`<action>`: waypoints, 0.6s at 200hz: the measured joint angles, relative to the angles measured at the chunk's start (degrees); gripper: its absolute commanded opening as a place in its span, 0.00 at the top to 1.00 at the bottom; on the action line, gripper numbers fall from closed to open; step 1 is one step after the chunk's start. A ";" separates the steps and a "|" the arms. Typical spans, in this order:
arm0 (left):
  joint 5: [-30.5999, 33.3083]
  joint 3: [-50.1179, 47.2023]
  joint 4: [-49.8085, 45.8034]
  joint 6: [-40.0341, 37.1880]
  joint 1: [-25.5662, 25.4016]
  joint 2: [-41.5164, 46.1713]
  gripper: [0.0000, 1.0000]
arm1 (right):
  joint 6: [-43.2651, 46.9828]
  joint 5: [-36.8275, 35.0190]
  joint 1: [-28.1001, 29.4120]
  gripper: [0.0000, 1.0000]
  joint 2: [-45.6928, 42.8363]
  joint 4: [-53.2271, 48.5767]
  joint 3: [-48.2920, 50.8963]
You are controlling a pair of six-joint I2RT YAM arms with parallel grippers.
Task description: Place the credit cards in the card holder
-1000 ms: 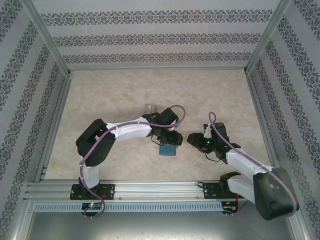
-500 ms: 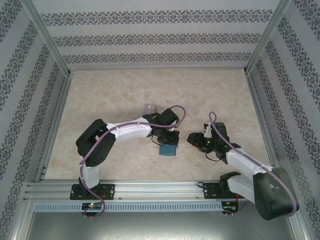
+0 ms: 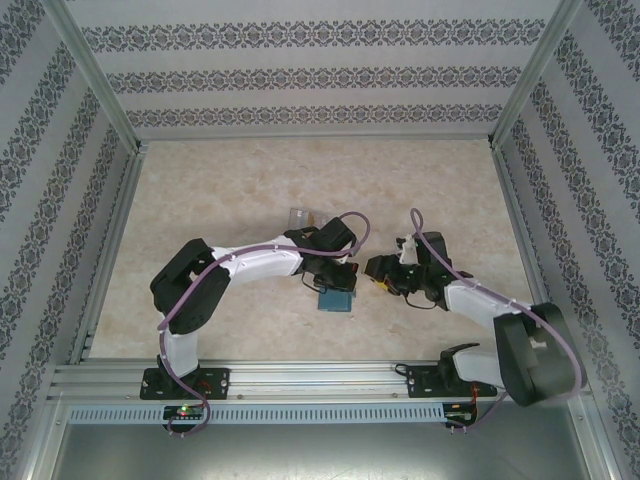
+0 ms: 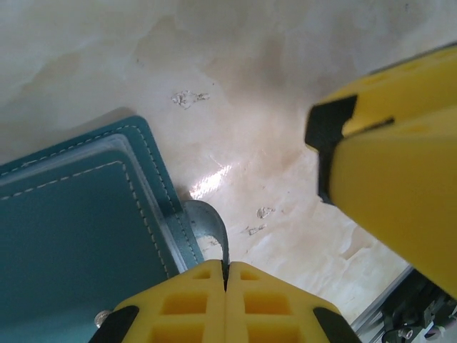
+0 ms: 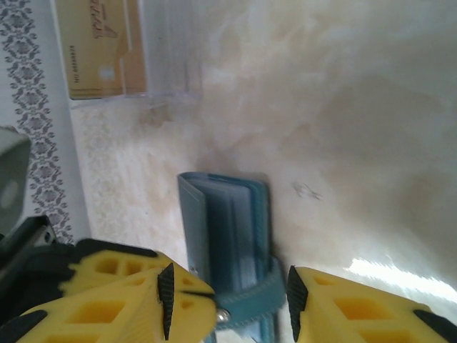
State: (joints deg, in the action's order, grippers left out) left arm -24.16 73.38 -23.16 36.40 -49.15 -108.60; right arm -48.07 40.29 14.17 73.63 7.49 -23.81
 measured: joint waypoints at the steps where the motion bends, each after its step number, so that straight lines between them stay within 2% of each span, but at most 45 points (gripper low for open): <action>1: 0.00 -0.02 0.00 0.02 0.00 0.02 1.00 | 0.00 0.09 0.02 0.53 0.11 0.09 -0.07; 52: 0.04 -0.76 0.07 -0.26 0.00 1.68 1.00 | -3.32 3.93 1.79 0.57 8.57 5.49 -2.19; 120: 0.22 -1.81 -0.02 -1.49 0.02 3.87 1.00 | -5.03 6.23 2.97 0.59 14.16 8.87 -5.46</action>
State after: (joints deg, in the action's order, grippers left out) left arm -23.94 71.57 -23.18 34.92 -49.12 -104.73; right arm -53.10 46.52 17.15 87.79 16.36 -29.28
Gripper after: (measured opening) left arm 0.065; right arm 0.417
